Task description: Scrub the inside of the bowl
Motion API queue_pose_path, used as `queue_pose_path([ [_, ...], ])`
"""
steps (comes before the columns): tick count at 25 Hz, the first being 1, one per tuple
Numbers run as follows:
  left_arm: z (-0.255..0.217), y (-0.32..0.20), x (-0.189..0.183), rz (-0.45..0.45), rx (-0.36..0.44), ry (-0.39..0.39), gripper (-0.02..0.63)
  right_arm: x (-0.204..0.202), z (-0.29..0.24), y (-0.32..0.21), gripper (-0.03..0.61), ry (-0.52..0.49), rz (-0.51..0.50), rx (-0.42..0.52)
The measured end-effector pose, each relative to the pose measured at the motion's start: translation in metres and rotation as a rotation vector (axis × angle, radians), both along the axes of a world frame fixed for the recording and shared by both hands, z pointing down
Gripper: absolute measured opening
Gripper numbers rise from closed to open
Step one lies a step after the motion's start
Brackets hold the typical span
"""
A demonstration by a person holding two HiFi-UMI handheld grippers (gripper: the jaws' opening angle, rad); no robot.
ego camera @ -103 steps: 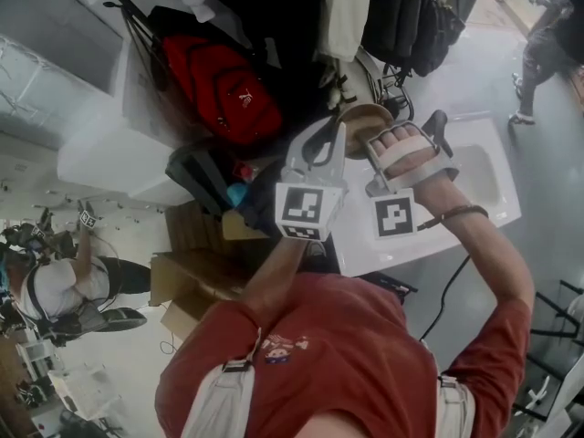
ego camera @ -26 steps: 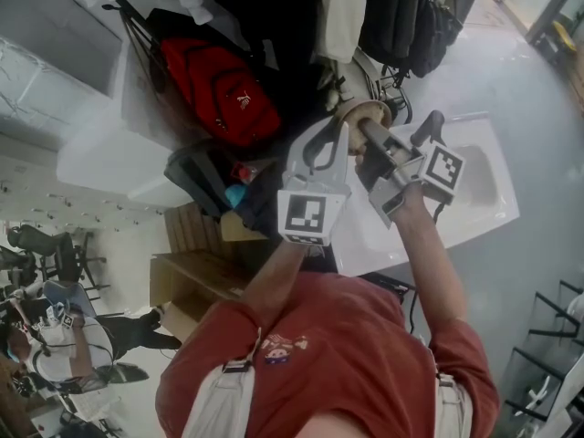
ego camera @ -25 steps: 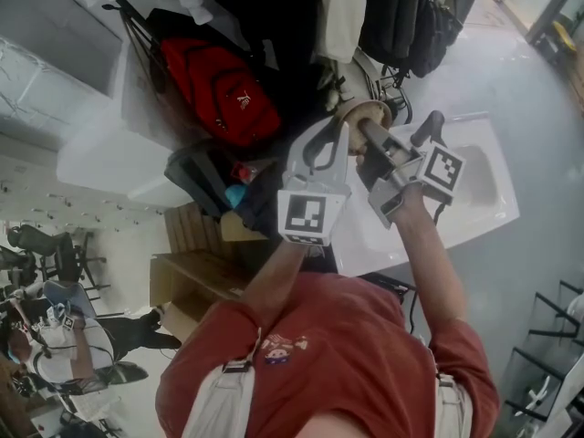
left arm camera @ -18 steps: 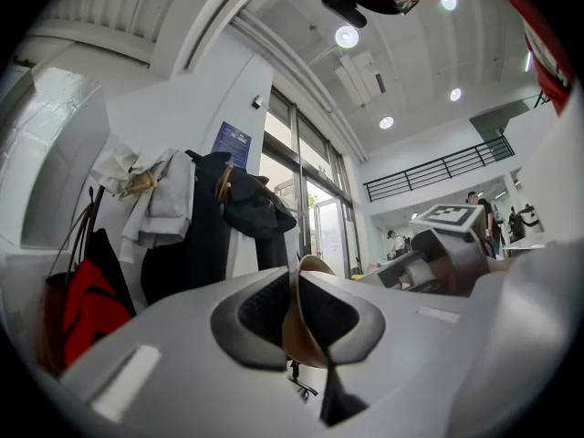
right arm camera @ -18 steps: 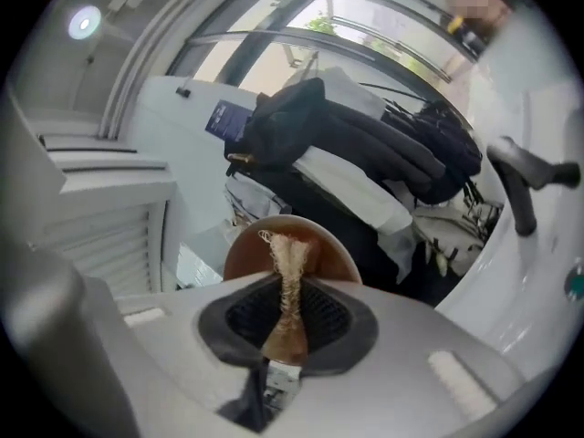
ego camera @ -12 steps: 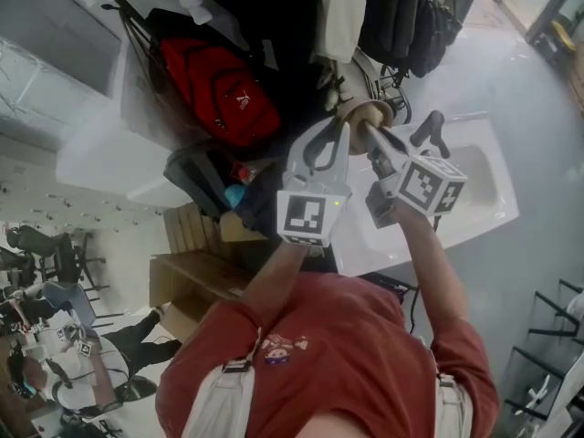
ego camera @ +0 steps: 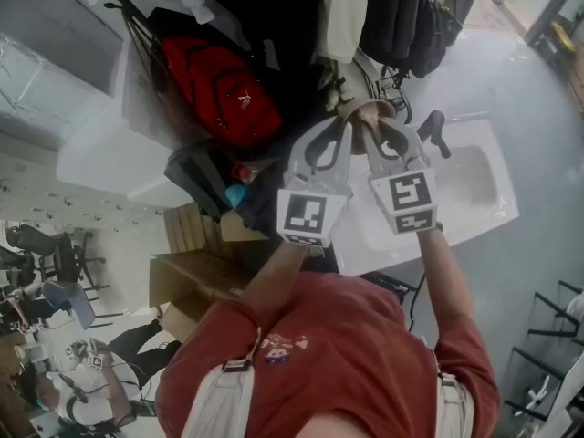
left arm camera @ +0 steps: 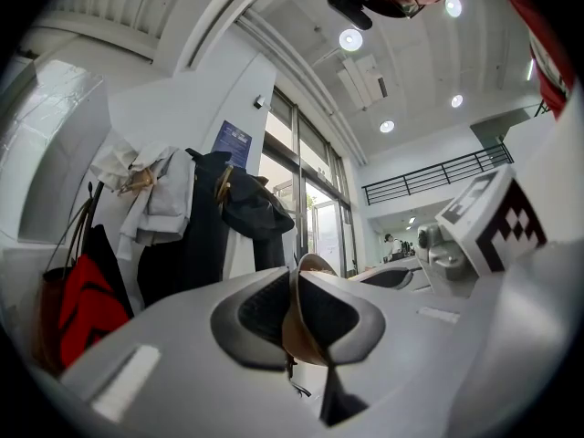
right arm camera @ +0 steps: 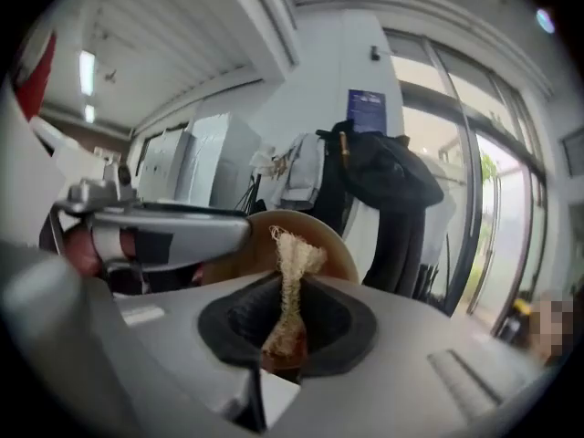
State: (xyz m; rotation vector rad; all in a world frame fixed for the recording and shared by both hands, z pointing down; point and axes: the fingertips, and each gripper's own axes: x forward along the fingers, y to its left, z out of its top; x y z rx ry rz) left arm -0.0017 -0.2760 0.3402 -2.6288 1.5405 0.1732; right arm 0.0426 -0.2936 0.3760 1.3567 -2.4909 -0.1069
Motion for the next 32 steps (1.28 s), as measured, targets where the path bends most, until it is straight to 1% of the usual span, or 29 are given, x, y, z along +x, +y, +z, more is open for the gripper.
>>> queue_pose_path([
  [1,-0.001,0.0,0.0,0.003,0.0,0.003,0.035,-0.001,-0.001,0.001,0.049,0.074,-0.003,0.048],
  [3,-0.003,0.0,-0.001,0.007,0.002,0.006,0.035,-0.004,-0.003,0.002,0.049,0.19,-0.015,0.122],
  [7,-0.003,0.002,-0.003,0.011,0.0,0.01,0.035,-0.009,-0.004,0.007,0.049,0.403,-0.037,0.2],
  [14,0.0,0.003,-0.004,0.016,-0.01,0.006,0.035,-0.02,0.012,0.016,0.049,0.864,-0.133,0.435],
  [17,0.001,0.003,-0.005,0.014,-0.015,0.005,0.035,-0.021,0.015,0.015,0.049,1.011,-0.164,0.513],
  [21,0.002,0.002,-0.006,0.014,-0.021,0.012,0.035,-0.027,0.02,0.019,0.049,1.13,-0.217,0.588],
  [24,0.003,0.001,-0.007,0.012,-0.03,0.019,0.035,-0.028,0.028,0.02,0.049,1.183,-0.247,0.58],
  [28,0.005,0.0,-0.006,0.011,-0.031,0.013,0.035,-0.027,0.03,0.02,0.049,1.185,-0.251,0.56],
  [32,0.005,0.001,-0.004,0.012,-0.026,0.016,0.035,-0.025,0.03,0.02,0.049,1.146,-0.238,0.534],
])
